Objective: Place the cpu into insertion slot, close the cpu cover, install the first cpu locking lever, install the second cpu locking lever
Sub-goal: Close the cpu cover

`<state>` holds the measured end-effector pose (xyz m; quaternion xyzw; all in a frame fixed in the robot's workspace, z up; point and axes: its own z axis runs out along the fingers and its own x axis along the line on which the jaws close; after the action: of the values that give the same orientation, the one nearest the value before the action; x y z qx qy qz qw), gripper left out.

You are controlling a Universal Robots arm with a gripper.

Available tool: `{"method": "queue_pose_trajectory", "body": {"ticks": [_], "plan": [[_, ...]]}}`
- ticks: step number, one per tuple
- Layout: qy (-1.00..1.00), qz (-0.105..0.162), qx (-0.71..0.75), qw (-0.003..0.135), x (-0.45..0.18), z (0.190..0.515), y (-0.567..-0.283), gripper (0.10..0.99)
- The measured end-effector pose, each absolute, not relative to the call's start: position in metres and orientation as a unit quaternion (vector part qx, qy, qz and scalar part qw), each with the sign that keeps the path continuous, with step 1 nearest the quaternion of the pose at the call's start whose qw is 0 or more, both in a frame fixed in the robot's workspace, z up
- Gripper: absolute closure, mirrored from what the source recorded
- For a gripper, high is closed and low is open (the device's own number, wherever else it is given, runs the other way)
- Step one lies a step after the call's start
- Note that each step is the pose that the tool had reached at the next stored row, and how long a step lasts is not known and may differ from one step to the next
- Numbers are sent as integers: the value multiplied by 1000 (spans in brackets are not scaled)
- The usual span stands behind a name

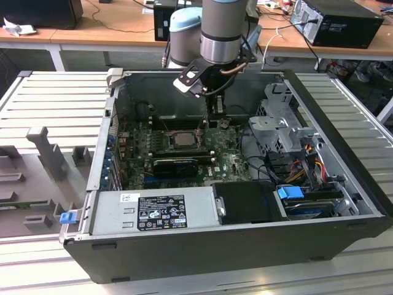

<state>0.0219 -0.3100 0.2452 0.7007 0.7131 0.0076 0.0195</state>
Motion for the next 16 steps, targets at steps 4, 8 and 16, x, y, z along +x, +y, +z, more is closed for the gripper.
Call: {"method": "queue_pose_trajectory", "body": {"ticks": [4, 8, 16], "plan": [[713, 8, 701, 20, 13, 245, -310, 980], [713, 8, 701, 20, 0, 244, -310, 980], [713, 8, 701, 20, -15, 232, -310, 980]]}}
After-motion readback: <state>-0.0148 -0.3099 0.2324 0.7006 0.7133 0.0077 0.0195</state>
